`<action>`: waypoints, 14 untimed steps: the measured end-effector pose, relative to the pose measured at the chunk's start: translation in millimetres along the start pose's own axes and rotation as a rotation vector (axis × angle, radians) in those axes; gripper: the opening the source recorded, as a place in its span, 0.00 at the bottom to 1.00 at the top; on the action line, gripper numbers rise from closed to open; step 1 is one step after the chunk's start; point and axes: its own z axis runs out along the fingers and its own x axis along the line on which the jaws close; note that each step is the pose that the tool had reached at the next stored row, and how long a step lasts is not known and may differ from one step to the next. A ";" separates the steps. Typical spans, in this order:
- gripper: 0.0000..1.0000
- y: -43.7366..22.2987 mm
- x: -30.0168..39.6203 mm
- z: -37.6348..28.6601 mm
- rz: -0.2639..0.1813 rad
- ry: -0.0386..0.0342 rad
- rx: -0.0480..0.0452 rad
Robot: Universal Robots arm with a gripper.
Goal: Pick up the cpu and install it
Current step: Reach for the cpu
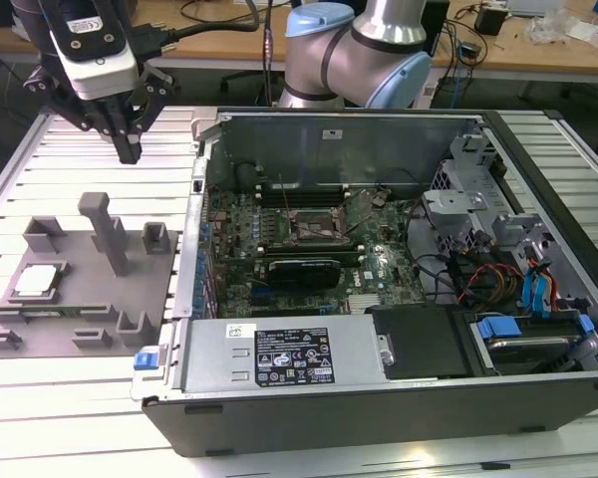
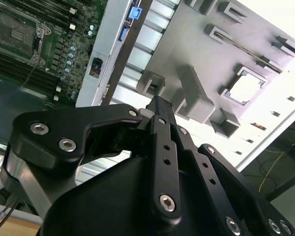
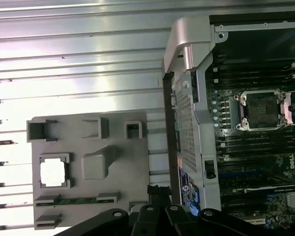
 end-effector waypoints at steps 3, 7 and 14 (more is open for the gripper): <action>0.11 -0.3 4.5 -0.1 0.000 0.0000 0.0000; 0.11 -0.8 10.3 -0.2 0.000 0.0000 0.0000; 0.11 -1.8 24.1 -0.7 0.000 0.0000 0.0000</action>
